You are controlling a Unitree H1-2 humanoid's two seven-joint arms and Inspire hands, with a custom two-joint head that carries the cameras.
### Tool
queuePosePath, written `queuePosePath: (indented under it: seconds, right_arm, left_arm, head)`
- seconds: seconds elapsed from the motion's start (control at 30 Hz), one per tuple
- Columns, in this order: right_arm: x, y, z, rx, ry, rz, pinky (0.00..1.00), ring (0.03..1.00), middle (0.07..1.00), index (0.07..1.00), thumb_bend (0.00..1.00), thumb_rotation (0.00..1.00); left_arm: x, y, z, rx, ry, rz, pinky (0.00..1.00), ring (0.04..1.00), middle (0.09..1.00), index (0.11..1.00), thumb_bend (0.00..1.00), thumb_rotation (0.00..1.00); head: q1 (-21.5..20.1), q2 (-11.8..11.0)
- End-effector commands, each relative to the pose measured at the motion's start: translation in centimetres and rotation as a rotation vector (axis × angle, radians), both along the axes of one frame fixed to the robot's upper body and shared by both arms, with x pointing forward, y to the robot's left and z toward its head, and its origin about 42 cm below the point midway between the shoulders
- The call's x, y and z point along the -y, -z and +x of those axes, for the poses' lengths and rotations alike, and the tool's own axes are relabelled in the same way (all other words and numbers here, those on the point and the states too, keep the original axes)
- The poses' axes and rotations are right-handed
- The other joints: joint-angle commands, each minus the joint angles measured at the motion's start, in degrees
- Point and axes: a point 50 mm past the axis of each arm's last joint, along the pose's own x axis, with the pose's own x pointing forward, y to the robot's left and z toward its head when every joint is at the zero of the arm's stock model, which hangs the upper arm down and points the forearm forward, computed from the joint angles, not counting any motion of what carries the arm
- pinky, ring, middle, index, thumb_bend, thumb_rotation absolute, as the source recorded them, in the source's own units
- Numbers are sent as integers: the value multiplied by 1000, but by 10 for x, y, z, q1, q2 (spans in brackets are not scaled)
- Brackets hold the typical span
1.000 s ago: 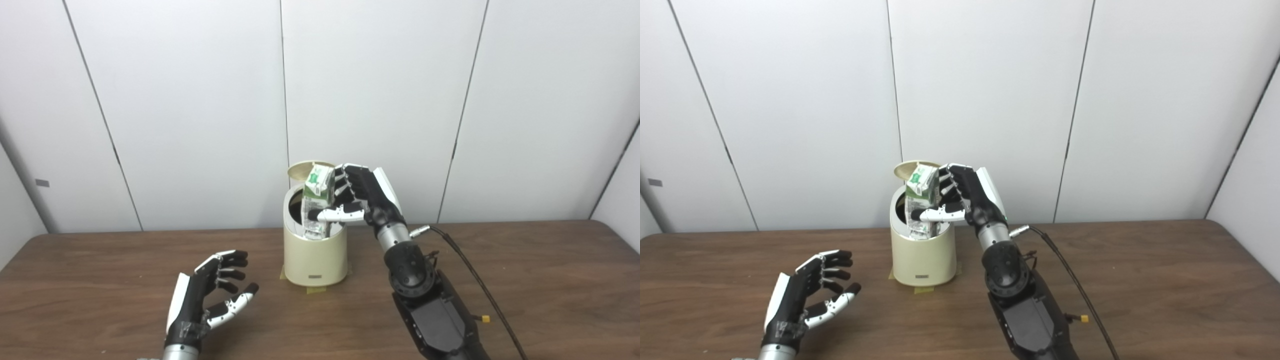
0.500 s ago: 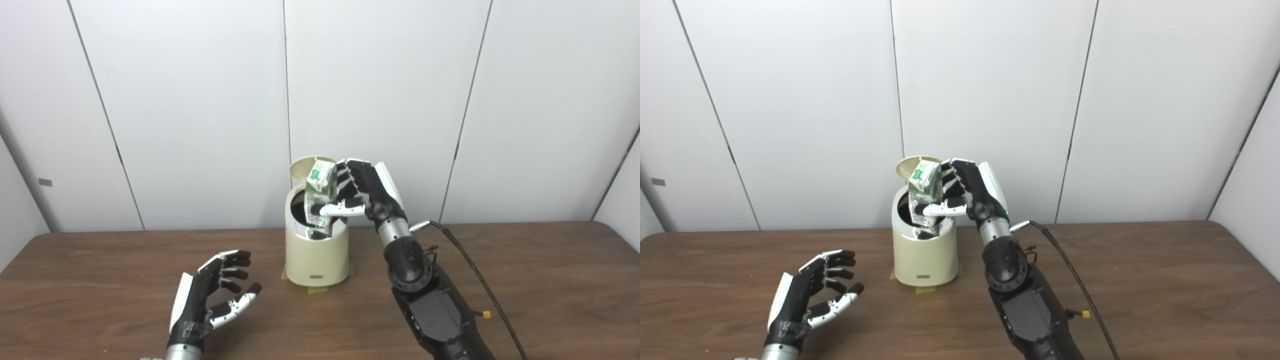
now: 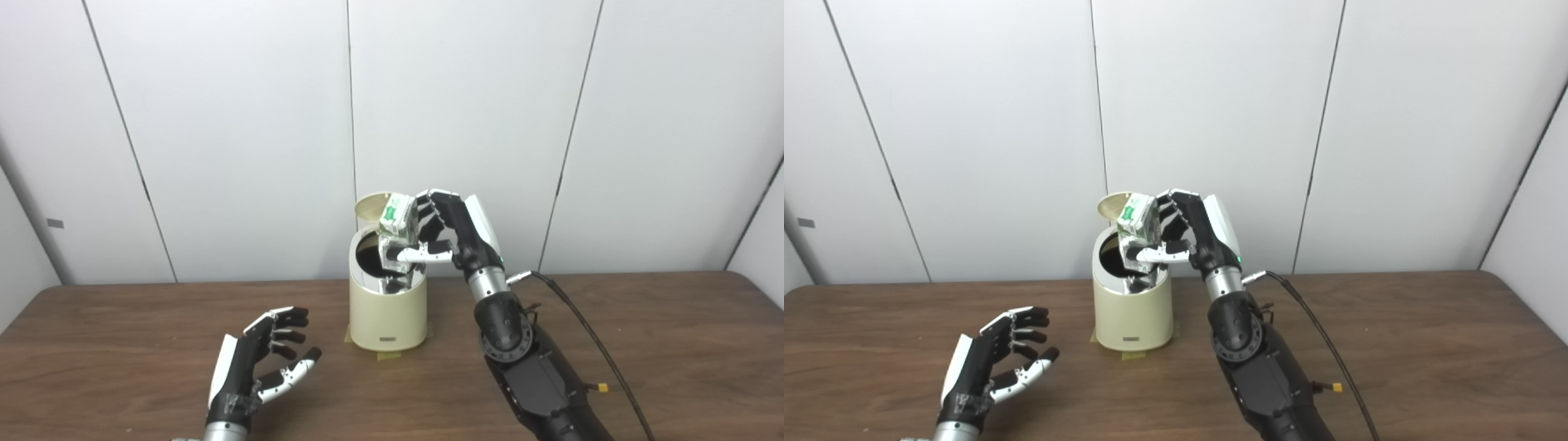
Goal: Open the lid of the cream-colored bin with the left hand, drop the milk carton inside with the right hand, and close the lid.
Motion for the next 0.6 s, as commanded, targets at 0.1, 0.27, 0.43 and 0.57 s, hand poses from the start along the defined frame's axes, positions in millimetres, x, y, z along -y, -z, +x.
queuePosePath:
  seconds: [0.1,0.27,0.43,0.57]
  right_arm:
    - [-11,-41,9,174,-31,32,290,328,425,530,519,0]
    - [-14,-34,9,171,-28,41,287,327,426,530,519,0]
    - [-17,-28,9,184,-17,37,282,325,427,531,519,0]
    - [-21,-23,10,180,-12,45,281,322,424,530,519,0]
  left_arm:
    - [6,-14,2,67,9,1,513,625,694,694,546,0]
    - [8,-14,0,67,9,-2,501,613,686,688,546,0]
    - [9,-15,-1,70,10,-8,500,612,691,688,546,0]
    - [10,-15,-2,74,13,-5,501,613,687,686,547,0]
  head:
    - [1,1]
    - [2,3]
    - [5,4]
    - [6,5]
